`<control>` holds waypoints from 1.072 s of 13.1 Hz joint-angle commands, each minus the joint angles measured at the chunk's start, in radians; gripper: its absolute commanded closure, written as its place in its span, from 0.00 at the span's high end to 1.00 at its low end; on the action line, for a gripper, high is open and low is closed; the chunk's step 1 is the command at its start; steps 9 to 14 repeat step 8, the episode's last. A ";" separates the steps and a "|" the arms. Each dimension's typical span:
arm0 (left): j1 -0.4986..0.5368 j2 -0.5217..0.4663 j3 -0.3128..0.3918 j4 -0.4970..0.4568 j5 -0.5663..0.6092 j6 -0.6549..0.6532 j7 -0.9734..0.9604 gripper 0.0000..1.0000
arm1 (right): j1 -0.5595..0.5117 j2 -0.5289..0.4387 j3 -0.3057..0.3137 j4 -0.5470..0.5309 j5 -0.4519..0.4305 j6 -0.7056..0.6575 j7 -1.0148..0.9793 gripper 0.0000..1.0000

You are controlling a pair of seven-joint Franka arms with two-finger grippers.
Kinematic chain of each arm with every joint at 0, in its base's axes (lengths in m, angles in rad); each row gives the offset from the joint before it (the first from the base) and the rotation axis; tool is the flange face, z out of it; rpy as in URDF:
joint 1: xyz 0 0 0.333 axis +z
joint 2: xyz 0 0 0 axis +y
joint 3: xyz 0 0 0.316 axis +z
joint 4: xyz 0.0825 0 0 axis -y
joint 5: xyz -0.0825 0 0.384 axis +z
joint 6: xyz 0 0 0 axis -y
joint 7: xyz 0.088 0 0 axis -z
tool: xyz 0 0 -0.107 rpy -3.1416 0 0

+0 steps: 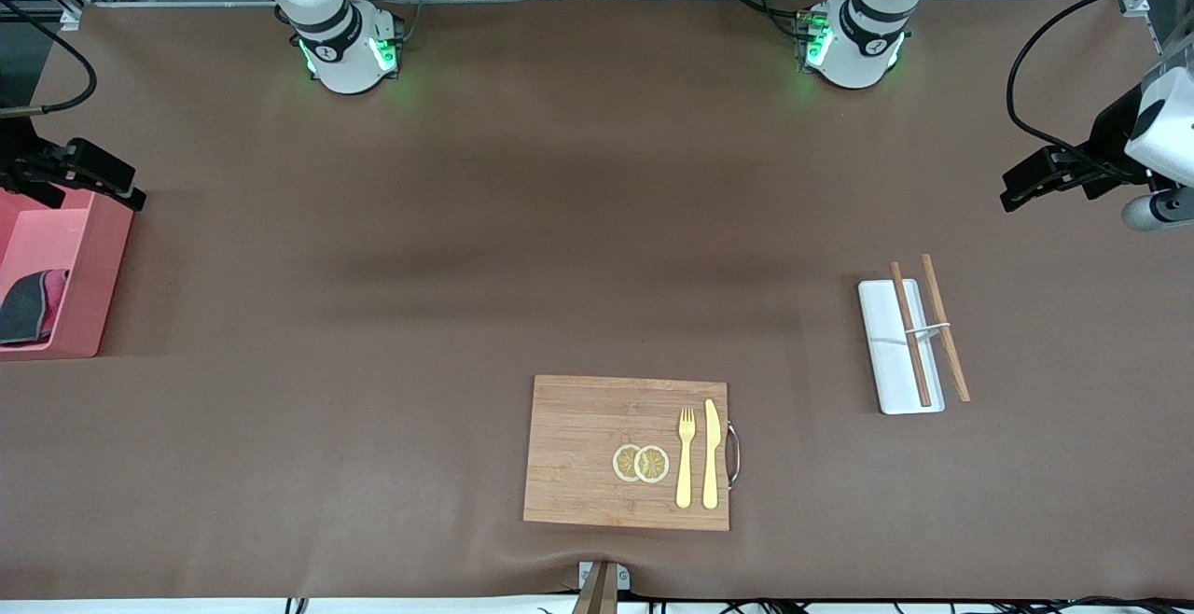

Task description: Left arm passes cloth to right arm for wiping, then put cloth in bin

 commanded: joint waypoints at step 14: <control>-0.001 -0.009 -0.001 0.066 0.019 -0.075 0.014 1.00 | -0.007 0.000 0.006 0.001 -0.012 -0.005 0.015 1.00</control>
